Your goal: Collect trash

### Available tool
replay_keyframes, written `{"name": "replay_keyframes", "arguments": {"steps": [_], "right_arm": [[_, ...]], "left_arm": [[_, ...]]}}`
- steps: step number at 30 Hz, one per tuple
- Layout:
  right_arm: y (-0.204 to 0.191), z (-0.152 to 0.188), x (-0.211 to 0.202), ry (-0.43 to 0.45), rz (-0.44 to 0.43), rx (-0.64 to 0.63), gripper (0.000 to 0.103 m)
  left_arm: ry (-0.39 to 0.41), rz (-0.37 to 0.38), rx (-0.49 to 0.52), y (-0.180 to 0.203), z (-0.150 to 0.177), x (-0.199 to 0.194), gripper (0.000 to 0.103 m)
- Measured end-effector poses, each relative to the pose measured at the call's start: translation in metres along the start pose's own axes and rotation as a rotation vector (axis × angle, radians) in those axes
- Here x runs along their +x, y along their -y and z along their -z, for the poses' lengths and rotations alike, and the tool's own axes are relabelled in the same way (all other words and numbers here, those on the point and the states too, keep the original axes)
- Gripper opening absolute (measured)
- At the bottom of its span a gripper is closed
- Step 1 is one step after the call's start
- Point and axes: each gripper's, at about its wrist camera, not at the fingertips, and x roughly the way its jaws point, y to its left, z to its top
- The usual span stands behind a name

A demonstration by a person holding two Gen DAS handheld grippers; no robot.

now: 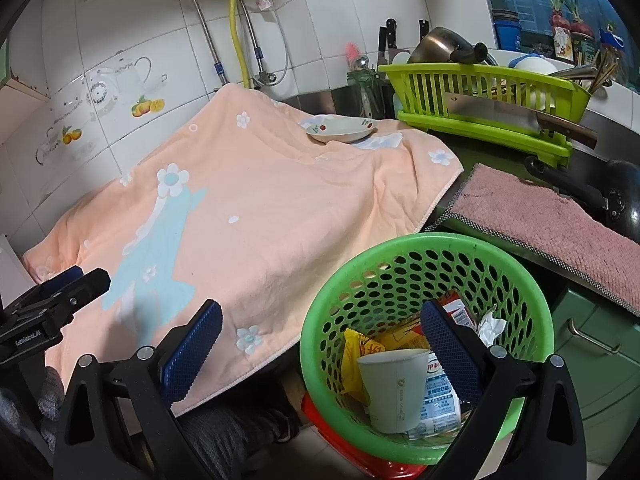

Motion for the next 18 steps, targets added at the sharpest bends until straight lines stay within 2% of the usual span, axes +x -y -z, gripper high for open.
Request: {"name": "replay_keyframes", "arguments": {"steps": [18], "right_arm": [[-0.0015, -0.0010, -0.0006, 0.008, -0.005, -0.006, 0.096]], "left_arm": [[0.007, 0.008, 0.005, 0.0022, -0.0040, -0.0018, 0.098]]}}
